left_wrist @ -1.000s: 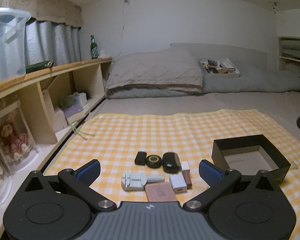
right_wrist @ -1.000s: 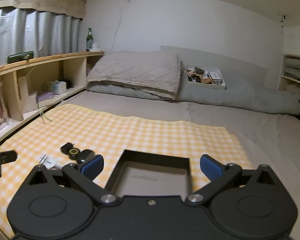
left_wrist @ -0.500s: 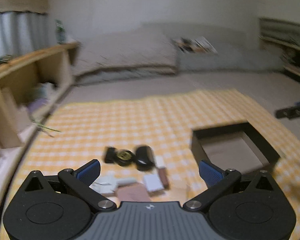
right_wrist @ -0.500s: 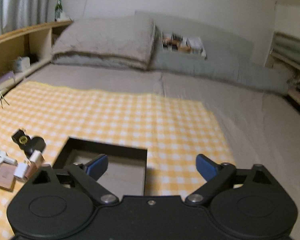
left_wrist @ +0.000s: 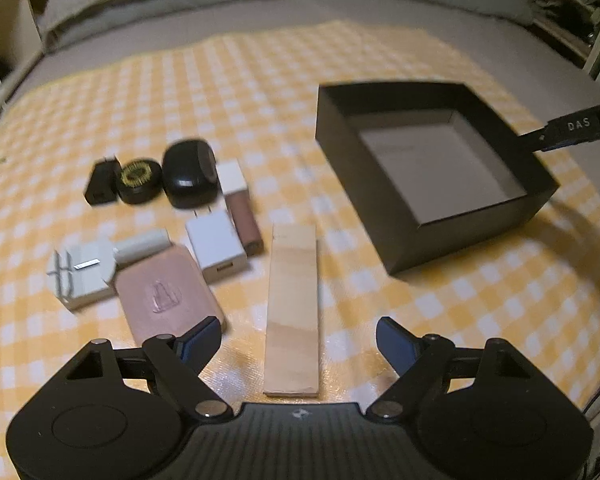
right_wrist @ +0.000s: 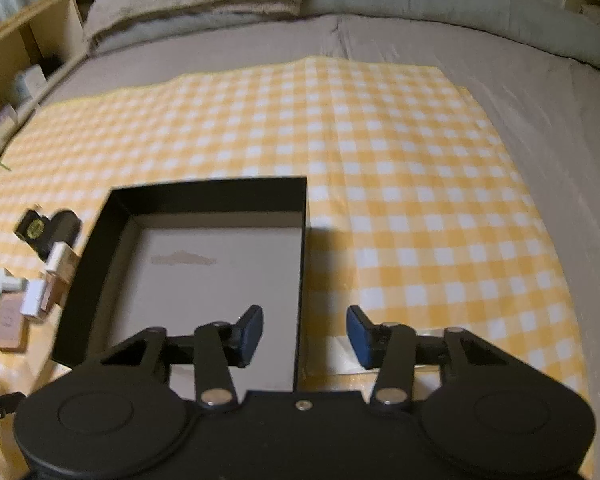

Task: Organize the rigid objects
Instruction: 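Lower the left tool onto the light wooden stick and close on it, then carry the wooden stick into the black box and open the left tool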

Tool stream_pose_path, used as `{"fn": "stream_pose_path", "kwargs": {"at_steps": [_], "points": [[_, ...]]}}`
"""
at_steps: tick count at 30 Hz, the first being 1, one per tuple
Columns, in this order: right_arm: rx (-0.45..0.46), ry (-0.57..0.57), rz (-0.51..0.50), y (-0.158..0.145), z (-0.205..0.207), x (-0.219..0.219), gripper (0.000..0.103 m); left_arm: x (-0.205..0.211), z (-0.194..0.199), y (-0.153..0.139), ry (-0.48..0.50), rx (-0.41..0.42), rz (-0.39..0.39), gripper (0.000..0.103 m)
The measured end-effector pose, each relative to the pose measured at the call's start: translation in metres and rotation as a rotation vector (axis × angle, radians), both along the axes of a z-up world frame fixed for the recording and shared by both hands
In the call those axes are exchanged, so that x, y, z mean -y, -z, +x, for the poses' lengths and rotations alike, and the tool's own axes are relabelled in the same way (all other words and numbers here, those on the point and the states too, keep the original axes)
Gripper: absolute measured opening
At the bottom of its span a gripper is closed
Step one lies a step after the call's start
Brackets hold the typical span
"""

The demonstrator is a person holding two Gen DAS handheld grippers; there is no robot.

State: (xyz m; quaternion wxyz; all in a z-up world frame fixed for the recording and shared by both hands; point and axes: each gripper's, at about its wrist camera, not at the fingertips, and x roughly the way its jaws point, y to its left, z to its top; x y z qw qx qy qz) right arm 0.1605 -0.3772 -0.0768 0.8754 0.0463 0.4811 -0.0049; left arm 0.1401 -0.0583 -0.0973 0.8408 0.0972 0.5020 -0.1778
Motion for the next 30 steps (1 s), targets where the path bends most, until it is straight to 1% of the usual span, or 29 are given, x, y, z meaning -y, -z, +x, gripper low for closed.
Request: {"fn": "stream_pose_path", "kwargs": {"at_steps": [2,3,6,9,11,14,15,16,17,18,19,20,22,25,30], "points": [[-0.018,-0.01,-0.021,0.005,0.005,-0.003,0.035,0.001,0.006,0.007,-0.005,-0.031,-0.006,0.081],[-0.024,-0.014,-0.024,0.007,0.008,-0.004,0.033,0.001,0.01,0.008,-0.007,-0.046,-0.016,0.08],[-0.031,-0.015,-0.02,0.007,0.013,-0.008,0.031,0.001,0.019,0.01,-0.03,-0.071,-0.055,0.078],[-0.028,-0.014,-0.025,0.006,0.02,-0.012,0.03,0.002,0.031,0.013,-0.057,-0.083,-0.084,0.073],[-0.033,-0.01,-0.017,0.005,0.023,-0.011,0.02,0.005,0.039,0.015,-0.054,-0.083,-0.082,0.071],[-0.051,-0.001,-0.012,0.008,0.028,-0.011,0.017,0.009,0.049,0.023,-0.043,-0.086,-0.063,0.062],[-0.055,0.0,-0.017,0.007,0.029,-0.012,0.016,0.009,0.051,0.026,-0.043,-0.097,-0.057,0.057],[-0.059,0.001,-0.021,0.008,0.03,-0.012,0.012,0.008,0.054,0.03,-0.048,-0.112,-0.053,0.053],[-0.062,0.005,-0.024,0.008,0.03,-0.011,0.008,0.007,0.055,0.032,-0.053,-0.122,-0.049,0.052],[-0.064,0.01,-0.024,0.009,0.032,-0.01,0.007,0.006,0.054,0.032,-0.051,-0.114,-0.046,0.048],[-0.069,0.017,-0.02,0.009,0.032,-0.009,0.004,0.006,0.053,0.032,-0.042,-0.107,-0.039,0.04],[-0.074,0.022,-0.016,0.011,0.032,-0.008,0.003,0.006,0.052,0.031,-0.034,-0.107,-0.034,0.036],[-0.08,0.023,-0.012,0.012,0.034,-0.006,0.003,0.003,0.052,0.03,-0.047,-0.119,-0.044,0.034],[-0.084,0.03,-0.021,0.013,0.035,-0.007,0.003,0.0,0.05,0.028,-0.075,-0.157,-0.084,0.034],[-0.087,0.039,-0.024,0.015,0.037,-0.007,0.002,-0.006,0.048,0.02,-0.132,-0.154,-0.139,0.034]]}}
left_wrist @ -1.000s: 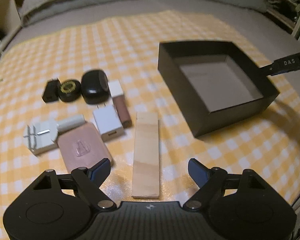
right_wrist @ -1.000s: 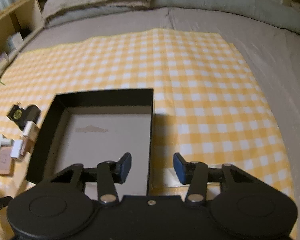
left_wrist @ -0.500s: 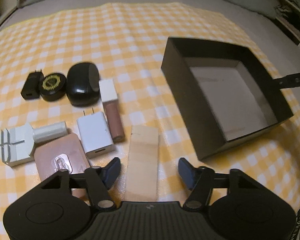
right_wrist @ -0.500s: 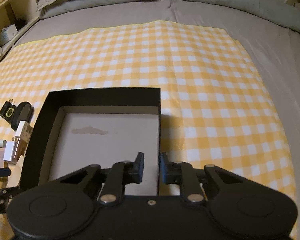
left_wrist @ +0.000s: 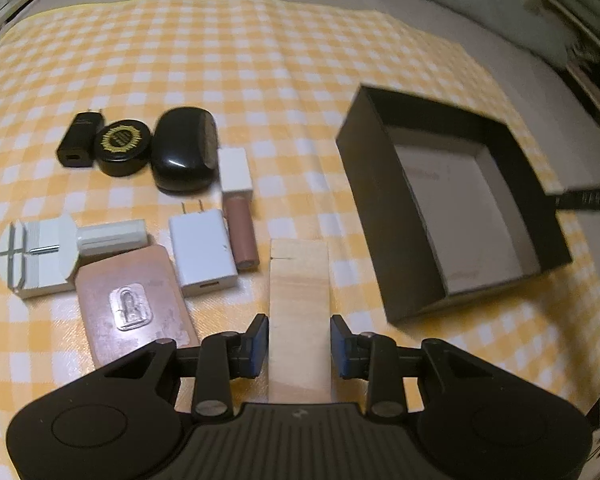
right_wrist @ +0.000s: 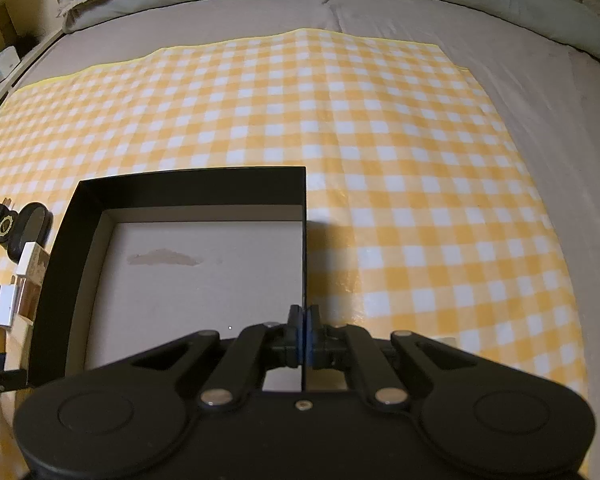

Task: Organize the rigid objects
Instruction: 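Carry the wooden stick into the black box and open the left tool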

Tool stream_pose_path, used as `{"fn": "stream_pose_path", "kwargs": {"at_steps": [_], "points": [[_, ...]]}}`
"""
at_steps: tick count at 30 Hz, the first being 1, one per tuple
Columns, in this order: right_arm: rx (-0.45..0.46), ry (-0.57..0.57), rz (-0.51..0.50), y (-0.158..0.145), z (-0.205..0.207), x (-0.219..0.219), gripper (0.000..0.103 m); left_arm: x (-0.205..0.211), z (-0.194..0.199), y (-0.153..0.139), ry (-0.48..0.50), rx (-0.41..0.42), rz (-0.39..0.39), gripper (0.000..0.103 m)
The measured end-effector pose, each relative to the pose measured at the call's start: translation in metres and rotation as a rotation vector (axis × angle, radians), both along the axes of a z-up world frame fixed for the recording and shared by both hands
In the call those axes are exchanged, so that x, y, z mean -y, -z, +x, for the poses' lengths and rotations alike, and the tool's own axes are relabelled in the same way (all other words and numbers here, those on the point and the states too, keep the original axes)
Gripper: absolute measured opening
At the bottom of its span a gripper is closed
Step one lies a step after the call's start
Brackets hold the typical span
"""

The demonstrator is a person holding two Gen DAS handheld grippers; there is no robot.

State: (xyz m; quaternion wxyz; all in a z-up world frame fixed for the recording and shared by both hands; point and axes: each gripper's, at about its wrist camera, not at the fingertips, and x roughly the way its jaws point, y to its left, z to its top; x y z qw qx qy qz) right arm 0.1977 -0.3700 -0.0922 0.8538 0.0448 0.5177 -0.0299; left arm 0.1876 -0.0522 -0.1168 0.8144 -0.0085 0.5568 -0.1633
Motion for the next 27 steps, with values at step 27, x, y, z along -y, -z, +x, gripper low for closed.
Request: {"fn": "stream_pose_path", "kwargs": {"at_steps": [27], "points": [[0.001,-0.009,-0.001,0.0,-0.001,-0.001,0.002,0.099,0.029,-0.062,-0.033,0.054,-0.312,0.033]]}}
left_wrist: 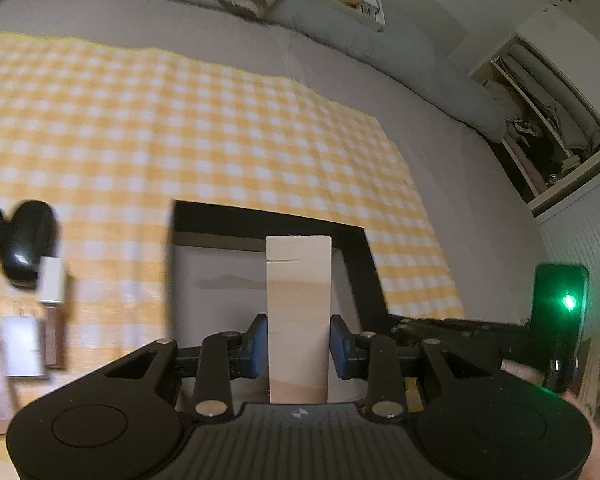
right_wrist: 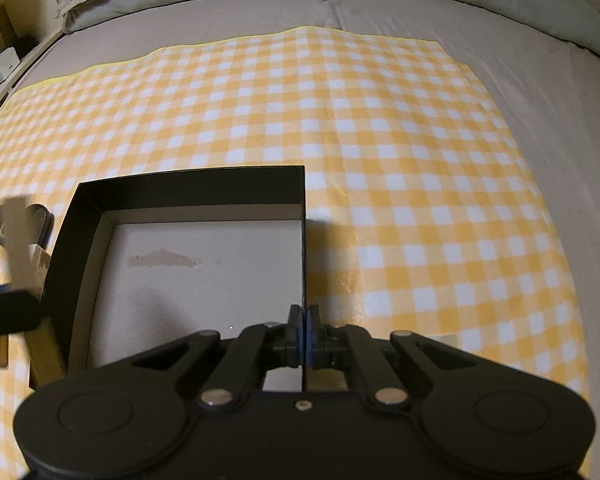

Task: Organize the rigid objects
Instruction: 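Carry the wooden stick into the black box and open the left tool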

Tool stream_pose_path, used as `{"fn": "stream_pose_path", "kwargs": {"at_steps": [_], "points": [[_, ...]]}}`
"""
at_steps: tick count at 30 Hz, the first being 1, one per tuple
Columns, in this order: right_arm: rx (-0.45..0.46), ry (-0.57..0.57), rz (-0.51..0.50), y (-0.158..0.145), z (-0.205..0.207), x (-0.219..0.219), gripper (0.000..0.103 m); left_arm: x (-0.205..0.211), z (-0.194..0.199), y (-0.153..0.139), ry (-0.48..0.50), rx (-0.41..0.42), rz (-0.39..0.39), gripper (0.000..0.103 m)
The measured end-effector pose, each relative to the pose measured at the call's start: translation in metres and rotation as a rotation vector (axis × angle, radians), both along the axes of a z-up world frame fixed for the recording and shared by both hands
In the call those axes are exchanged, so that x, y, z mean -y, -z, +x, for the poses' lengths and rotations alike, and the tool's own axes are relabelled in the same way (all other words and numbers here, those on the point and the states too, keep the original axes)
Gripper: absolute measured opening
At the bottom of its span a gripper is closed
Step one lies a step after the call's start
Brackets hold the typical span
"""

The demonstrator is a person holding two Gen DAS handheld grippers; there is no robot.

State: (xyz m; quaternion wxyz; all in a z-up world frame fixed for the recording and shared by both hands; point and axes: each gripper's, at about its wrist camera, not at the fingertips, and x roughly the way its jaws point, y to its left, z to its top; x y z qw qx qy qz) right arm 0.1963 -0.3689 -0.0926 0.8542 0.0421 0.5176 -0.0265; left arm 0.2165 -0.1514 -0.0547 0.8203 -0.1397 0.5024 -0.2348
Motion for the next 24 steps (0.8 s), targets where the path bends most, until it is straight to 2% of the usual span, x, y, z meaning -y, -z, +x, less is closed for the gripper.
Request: {"fn": "stream_pose_path", "kwargs": {"at_steps": [9,17,20,21,24], "points": [[0.002,0.006,0.038,-0.001,-0.002,0.001,0.002,0.053,0.032,0.033,-0.008,-0.083,-0.059,0.033],[0.0,0.014,0.065,0.0,-0.001,0.004,0.003,0.089,0.054,0.071,0.009,-0.16,-0.005,0.034],[0.001,0.011,0.069,0.0,-0.001,0.006,0.003,0.094,0.058,0.081,0.003,-0.174,-0.054,0.048],[0.0,0.009,0.071,0.0,-0.002,0.005,0.003,0.095,0.06,0.08,0.003,-0.168,-0.066,0.056],[-0.002,0.01,0.075,0.0,-0.001,0.006,0.003,0.095,0.058,0.075,-0.006,-0.14,-0.058,0.072]]}}
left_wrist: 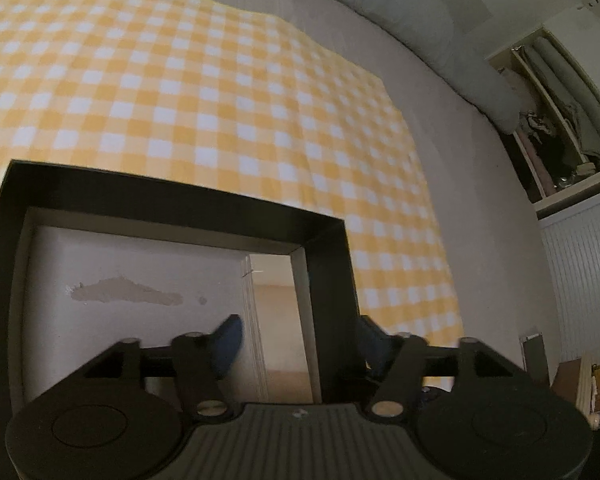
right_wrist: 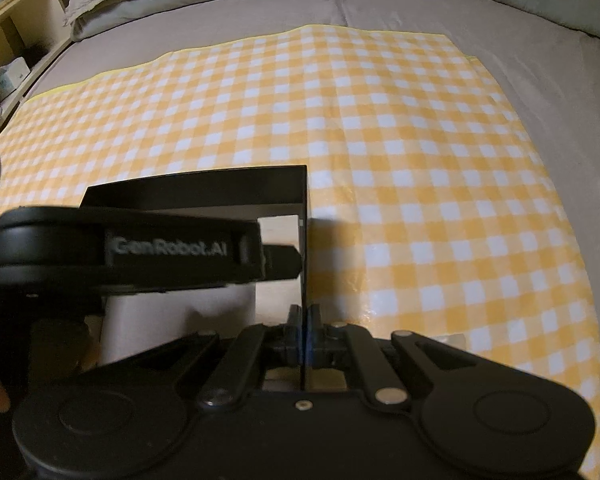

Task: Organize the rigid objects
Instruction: 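Carry the wooden stick into the black box and open the left tool, then move the left tool back to the white watch-strap tool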

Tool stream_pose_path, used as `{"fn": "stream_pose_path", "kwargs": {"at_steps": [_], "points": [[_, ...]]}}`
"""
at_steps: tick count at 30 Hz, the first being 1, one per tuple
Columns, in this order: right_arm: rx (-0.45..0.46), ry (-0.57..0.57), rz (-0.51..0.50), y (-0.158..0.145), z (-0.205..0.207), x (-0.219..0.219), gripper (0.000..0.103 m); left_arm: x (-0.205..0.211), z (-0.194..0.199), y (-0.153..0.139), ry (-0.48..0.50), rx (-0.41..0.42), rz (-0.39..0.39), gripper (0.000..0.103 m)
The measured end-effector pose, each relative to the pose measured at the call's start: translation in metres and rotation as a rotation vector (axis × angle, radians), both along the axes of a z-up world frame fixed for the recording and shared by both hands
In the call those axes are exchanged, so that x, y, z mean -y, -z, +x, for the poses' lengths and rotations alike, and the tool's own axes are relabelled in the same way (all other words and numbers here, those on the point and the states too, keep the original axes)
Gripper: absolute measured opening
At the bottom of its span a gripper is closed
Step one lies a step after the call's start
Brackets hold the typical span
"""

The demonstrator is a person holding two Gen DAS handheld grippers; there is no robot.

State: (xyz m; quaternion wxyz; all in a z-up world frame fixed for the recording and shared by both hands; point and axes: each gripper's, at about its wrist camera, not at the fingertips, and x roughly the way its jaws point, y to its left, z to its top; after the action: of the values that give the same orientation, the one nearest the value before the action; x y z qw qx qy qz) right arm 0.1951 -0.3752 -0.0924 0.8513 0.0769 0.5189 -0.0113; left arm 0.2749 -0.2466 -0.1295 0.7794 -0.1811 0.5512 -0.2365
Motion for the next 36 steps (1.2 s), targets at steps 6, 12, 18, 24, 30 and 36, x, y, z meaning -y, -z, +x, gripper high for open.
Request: {"fn": "stream_pose_path", "kwargs": {"at_steps": [6,12,18,24,30,36], "points": [[0.001,0.004,0.008,0.002,0.001,0.0,0.003,-0.012,-0.004,-0.018,-0.006,0.037,0.022,0.091],[0.003,-0.004,0.013,0.002,0.001,0.0,0.003,-0.037,-0.013,-0.054,-0.025,0.153,0.064,0.103],[0.002,-0.01,0.003,0.002,0.001,0.0,0.003,-0.076,-0.031,-0.085,-0.039,0.303,0.164,0.103],[0.001,-0.019,0.005,0.002,0.002,-0.001,0.004,-0.121,-0.042,-0.099,-0.106,0.407,0.302,0.103],[0.0,-0.022,-0.003,0.002,0.003,-0.002,0.003,-0.162,-0.043,-0.099,-0.147,0.449,0.41,0.103],[-0.001,-0.025,-0.009,0.003,0.004,-0.003,0.003,-0.205,-0.044,-0.089,-0.189,0.431,0.494,0.103]]}}
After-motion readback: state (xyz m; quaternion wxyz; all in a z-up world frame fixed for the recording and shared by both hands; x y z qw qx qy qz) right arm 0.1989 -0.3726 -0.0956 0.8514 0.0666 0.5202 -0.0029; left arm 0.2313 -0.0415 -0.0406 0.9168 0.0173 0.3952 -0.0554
